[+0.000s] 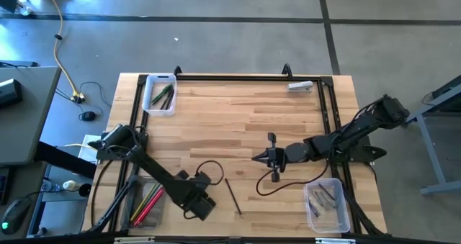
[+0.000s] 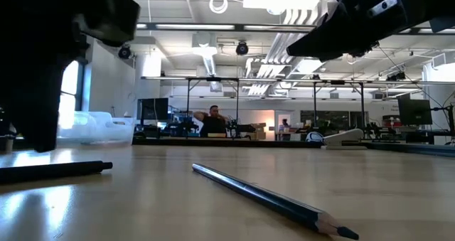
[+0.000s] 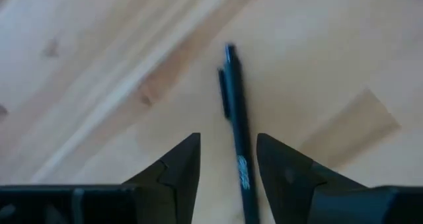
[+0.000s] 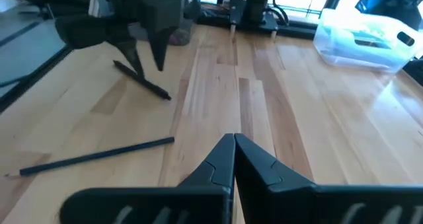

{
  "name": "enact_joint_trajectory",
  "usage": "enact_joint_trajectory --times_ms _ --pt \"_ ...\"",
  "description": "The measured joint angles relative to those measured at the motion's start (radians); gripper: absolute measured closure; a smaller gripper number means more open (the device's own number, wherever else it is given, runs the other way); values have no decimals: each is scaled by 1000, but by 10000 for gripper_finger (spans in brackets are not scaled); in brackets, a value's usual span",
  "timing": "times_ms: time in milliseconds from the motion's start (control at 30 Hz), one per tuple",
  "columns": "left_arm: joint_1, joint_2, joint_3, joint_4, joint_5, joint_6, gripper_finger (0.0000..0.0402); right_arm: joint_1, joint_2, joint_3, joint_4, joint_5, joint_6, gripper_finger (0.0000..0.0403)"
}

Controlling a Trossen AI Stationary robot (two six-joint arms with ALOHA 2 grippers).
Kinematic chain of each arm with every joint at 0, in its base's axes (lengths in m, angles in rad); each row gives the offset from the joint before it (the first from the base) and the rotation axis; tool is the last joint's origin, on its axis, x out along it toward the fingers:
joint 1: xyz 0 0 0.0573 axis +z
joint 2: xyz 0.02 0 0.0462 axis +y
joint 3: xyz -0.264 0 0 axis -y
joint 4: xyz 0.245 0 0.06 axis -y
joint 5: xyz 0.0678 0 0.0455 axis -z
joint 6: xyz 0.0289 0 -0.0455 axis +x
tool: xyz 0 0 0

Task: Sort crayons/erasers/pens/pencils in bins
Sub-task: Put the black pen into the top transparent bin

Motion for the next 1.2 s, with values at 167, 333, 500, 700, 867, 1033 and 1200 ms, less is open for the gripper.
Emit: enact_joint_trajectory --times_ms 167,333,500,700,867,1033,1200 --pt "39 0 -13 17 27 66 261 0 0 0 -12 -3 0 403" --pt "46 0 -13 21 45 99 271 0 0 0 -13 -4 0 403" --pt "46 0 -13 21 44 108 274 0 0 0 -12 -27 0 403" --pt "46 0 -79 94 67 108 274 0 0 0 -12 -29 0 403" --pt "47 -8 -114 143 66 110 275 0 0 0 -12 -29 0 403" --pt "53 -7 -116 148 72 170 283 0 0 0 -9 -29 0 403" --pt "65 -5 -118 175 79 255 324 0 0 0 -8 -29 0 403"
